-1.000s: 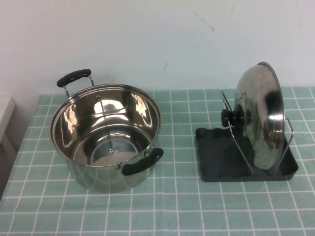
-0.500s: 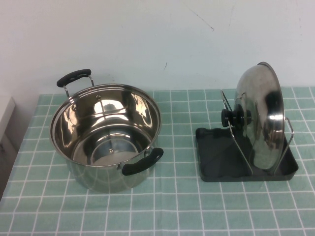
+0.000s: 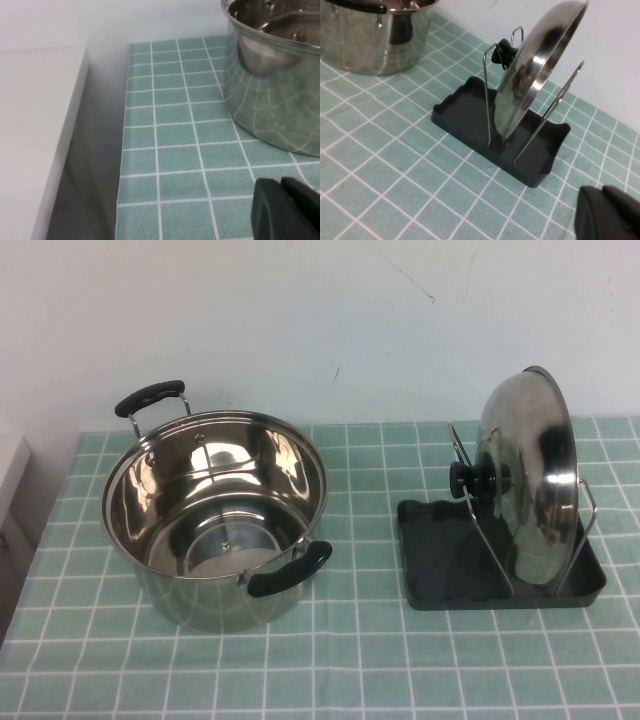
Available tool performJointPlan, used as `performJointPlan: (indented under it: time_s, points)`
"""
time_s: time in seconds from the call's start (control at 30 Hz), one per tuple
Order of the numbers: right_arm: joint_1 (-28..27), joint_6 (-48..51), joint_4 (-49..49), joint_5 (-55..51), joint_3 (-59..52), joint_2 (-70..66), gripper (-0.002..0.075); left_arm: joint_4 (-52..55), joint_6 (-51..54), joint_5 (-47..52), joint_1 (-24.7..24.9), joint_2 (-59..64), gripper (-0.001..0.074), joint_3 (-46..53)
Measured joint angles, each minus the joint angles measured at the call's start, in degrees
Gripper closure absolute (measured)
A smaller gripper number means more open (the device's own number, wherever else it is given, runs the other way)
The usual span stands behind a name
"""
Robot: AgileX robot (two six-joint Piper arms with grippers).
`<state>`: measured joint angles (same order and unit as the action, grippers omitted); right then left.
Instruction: Put pot lid on rack
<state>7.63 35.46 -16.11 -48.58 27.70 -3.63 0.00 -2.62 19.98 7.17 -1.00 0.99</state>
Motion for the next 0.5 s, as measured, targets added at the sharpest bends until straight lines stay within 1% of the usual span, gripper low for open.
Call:
performJointPlan:
  time_s: [0.5]
  points:
    - [0.00,0.00,0.00,0.00,0.00,0.00,0.0728,0.00,0.80,-0.87,0.00,0.00,0.0737,0.11]
